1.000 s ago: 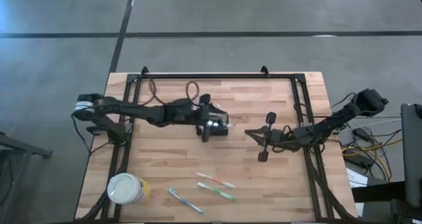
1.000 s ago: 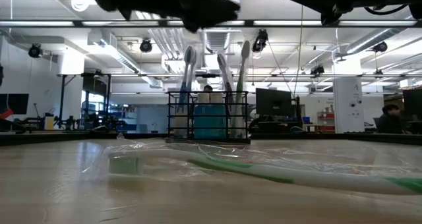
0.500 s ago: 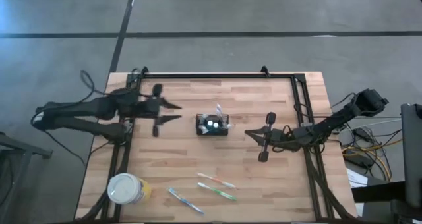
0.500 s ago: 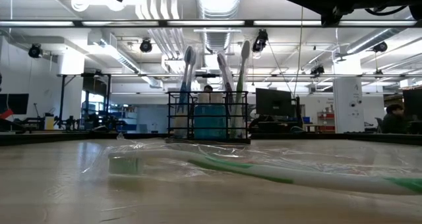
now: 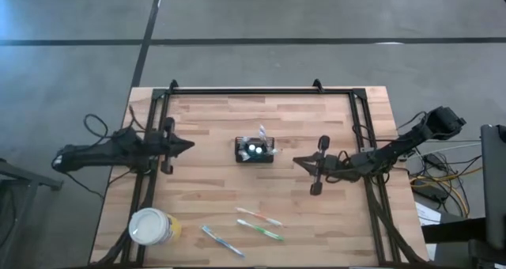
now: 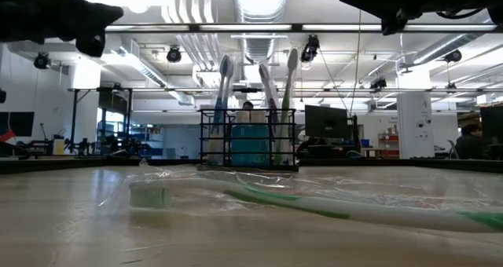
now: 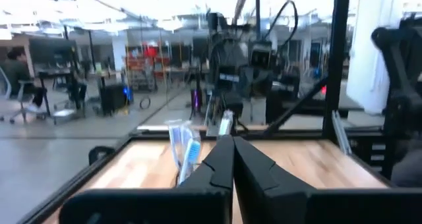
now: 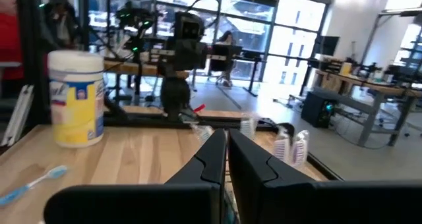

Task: Pick & Place toothbrushing station
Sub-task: Put the orange toothbrush into the black wire organizer

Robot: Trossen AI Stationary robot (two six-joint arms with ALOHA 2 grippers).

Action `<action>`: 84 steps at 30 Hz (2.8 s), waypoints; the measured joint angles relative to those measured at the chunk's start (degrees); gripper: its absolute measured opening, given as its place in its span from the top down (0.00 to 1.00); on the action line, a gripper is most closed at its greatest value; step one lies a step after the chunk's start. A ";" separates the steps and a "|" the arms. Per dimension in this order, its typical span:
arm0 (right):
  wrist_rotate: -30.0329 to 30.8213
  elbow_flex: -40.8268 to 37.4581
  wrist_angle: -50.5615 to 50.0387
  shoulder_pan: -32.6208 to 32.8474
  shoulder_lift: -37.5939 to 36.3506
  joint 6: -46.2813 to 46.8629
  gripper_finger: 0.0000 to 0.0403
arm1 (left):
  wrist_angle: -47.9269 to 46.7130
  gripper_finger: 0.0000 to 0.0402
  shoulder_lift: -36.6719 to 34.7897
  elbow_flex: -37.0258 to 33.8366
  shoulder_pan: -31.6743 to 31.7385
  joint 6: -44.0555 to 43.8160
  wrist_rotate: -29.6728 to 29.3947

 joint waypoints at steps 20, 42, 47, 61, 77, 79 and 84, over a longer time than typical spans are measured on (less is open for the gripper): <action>-7.53 -2.25 2.21 0.06 0.00 1.37 0.97 | -4.85 0.99 -6.87 -7.92 0.02 2.04 -1.84; -8.09 -17.07 11.64 -0.02 -21.16 -0.45 0.97 | -4.21 0.98 -6.84 -8.09 0.03 1.95 -1.87; -5.00 -18.56 -5.91 -0.07 -36.77 1.40 0.97 | -4.13 0.99 -6.84 -8.12 0.04 1.43 -1.89; -2.39 -17.03 -41.65 -0.07 -65.55 6.14 0.97 | -4.04 0.99 -6.84 -8.12 0.03 2.39 -1.87; 3.35 -17.24 -45.34 -0.39 -65.43 9.19 0.97 | -4.08 0.99 -6.91 -8.12 0.11 2.15 -1.45; 3.65 -16.90 -45.39 -0.44 -64.66 10.46 0.97 | -4.08 0.99 -6.91 -8.12 0.10 2.11 -1.45; 0.43 -12.33 -45.28 -0.37 -56.37 11.98 0.97 | -4.08 0.99 -6.91 -8.12 0.09 2.09 -1.60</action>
